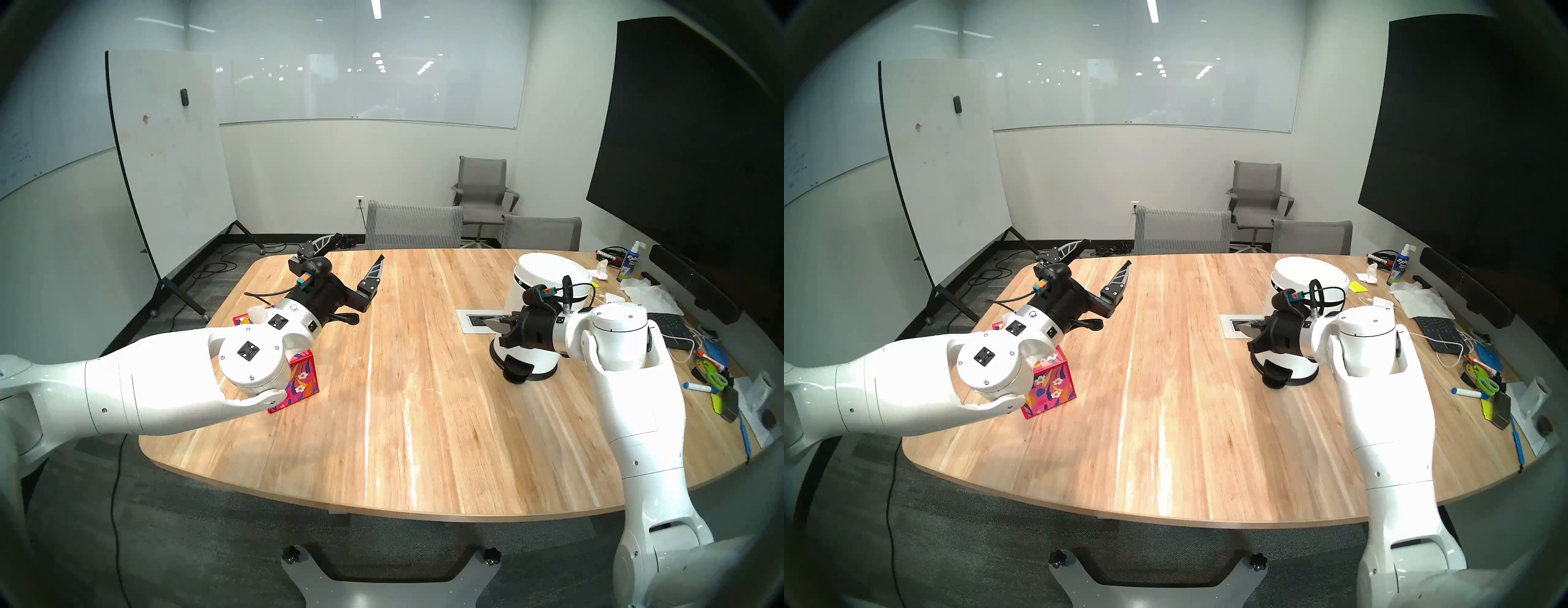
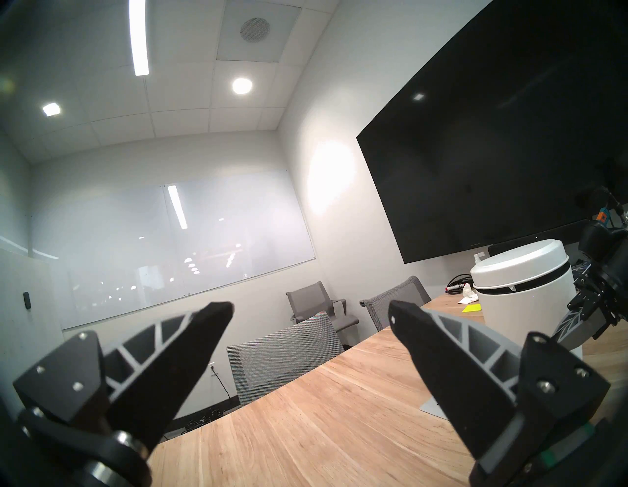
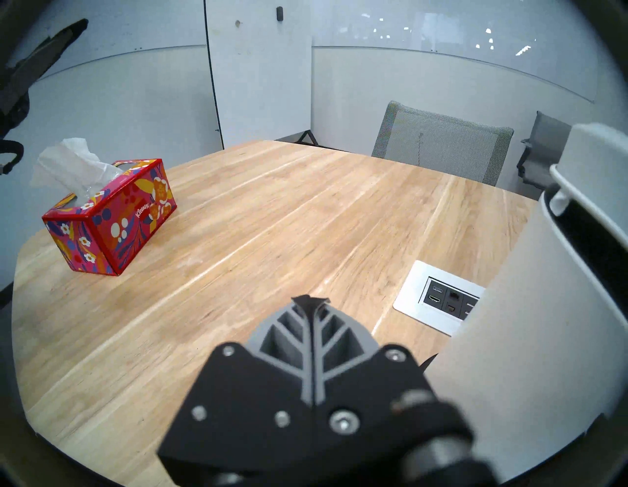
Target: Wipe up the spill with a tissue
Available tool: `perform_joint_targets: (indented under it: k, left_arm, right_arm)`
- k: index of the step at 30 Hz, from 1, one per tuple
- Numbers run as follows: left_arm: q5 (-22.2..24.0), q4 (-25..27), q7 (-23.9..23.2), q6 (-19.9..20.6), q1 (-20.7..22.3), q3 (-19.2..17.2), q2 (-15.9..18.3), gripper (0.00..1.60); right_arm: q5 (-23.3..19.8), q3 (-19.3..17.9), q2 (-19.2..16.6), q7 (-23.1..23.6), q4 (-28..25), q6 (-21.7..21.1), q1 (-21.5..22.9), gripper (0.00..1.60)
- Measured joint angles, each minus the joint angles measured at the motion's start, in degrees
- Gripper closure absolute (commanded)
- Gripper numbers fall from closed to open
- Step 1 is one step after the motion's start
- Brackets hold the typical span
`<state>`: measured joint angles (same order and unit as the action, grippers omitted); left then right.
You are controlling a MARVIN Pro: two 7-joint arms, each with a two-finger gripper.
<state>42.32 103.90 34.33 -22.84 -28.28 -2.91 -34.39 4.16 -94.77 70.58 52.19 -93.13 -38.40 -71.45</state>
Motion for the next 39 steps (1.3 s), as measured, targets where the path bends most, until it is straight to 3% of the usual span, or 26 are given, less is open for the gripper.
perform_joint_targets:
  k: [16, 18, 19, 39]
  left_arm:
    - [0.0, 0.0, 0.0, -0.01, 0.01, 0.0, 0.0, 0.0]
    - [0.0, 0.0, 0.0, -0.01, 0.01, 0.0, 0.0, 0.0]
    - [0.0, 0.0, 0.0, -0.01, 0.01, 0.0, 0.0, 0.0]
    - [0.03, 0.0, 0.0, -0.01, 0.02, 0.0, 0.0, 0.0]
  right_arm:
    - [0.13, 1.46, 0.71, 0.81, 0.05, 0.17, 1.77, 1.6]
    - [0.1, 1.32, 0.75, 0.88, -0.28, 0.17, 1.77, 1.54]
    - [0.05, 1.14, 0.8, 0.9, -0.54, 0.18, 1.74, 0.0]
    - [-0.1, -0.7, 2.09, -0.48, -3.81, 0.59, 0.66, 0.0]
